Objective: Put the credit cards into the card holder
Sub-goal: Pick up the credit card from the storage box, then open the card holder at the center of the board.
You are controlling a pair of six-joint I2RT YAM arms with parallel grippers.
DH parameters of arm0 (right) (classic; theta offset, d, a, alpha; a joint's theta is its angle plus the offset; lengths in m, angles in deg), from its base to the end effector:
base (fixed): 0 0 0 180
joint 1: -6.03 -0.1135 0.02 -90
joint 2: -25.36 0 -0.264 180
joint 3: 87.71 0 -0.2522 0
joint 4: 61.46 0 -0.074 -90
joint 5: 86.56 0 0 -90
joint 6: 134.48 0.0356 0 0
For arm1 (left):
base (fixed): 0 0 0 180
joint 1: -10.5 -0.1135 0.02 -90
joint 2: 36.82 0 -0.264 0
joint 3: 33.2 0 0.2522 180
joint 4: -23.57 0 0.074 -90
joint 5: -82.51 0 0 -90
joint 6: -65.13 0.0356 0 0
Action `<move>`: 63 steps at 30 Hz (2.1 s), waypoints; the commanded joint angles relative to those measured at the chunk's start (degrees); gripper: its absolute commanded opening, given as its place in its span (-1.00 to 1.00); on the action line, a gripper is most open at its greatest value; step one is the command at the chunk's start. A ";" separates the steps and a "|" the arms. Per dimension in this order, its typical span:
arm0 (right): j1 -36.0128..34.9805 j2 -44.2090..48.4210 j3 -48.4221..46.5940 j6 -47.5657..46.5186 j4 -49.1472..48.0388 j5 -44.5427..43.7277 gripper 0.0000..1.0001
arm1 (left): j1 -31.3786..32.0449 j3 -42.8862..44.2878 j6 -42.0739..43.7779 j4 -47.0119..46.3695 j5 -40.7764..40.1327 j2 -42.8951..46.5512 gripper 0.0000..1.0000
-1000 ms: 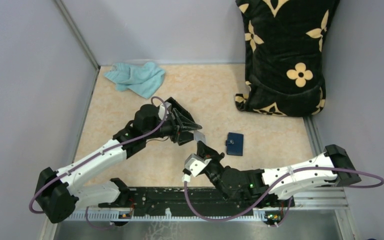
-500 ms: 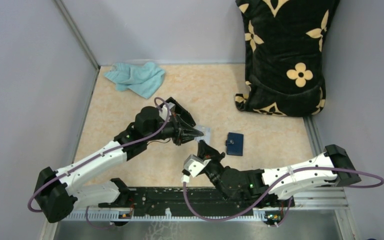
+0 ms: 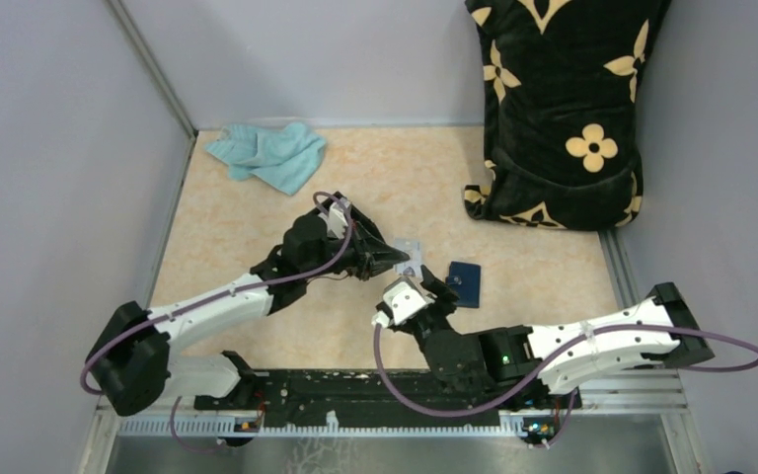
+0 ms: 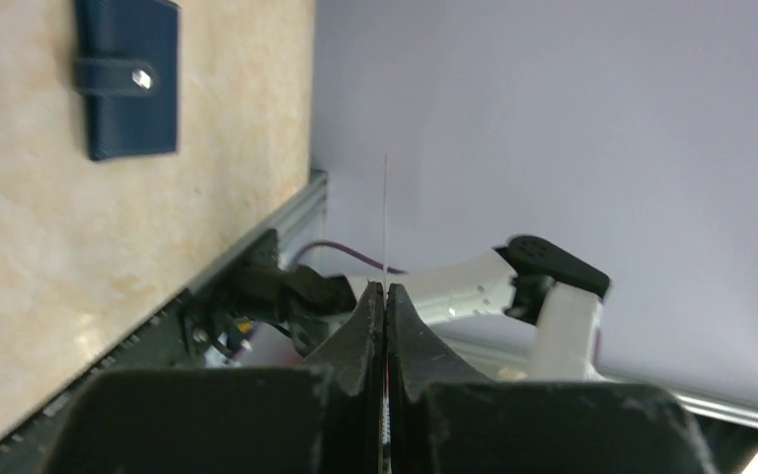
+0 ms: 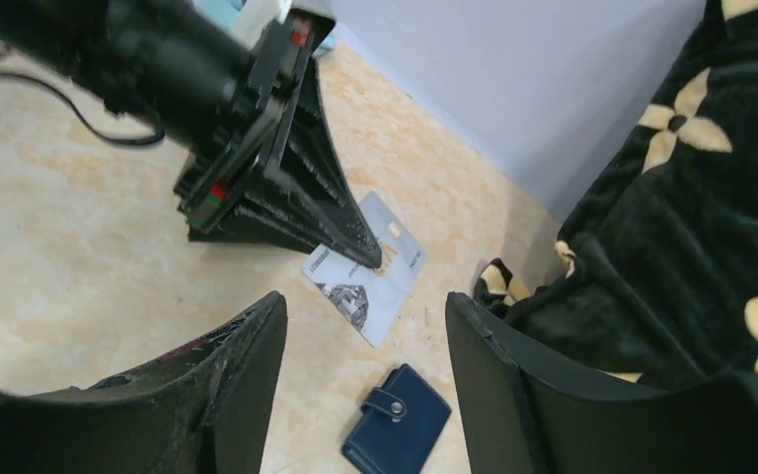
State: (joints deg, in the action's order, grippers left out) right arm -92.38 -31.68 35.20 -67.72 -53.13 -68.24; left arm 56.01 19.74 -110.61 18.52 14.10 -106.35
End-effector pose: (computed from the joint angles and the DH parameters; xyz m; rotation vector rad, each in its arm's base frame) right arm 0.0023 0.2155 0.3230 -0.7794 1.4161 -0.0614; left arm 0.1829 -0.2049 0.2674 -0.4386 2.2015 -1.8241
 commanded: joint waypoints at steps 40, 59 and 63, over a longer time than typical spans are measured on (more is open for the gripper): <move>53.71 19.23 5.53 91.01 46.11 21.74 -0.40 | 19.45 53.20 44.92 41.38 -32.22 -50.96 -1.00; 53.96 22.68 7.40 89.58 45.50 23.53 -0.42 | 21.40 64.72 42.23 53.16 -45.71 -57.65 -1.00; 53.92 21.78 7.65 89.10 44.61 24.28 -0.43 | 21.57 63.30 42.31 52.74 -47.11 -55.82 -1.00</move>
State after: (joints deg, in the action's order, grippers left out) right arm -38.78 -9.56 42.54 22.09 -6.20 -44.42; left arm 77.17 83.04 -68.75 68.94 -29.59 -162.85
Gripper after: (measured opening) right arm 0.287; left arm 0.007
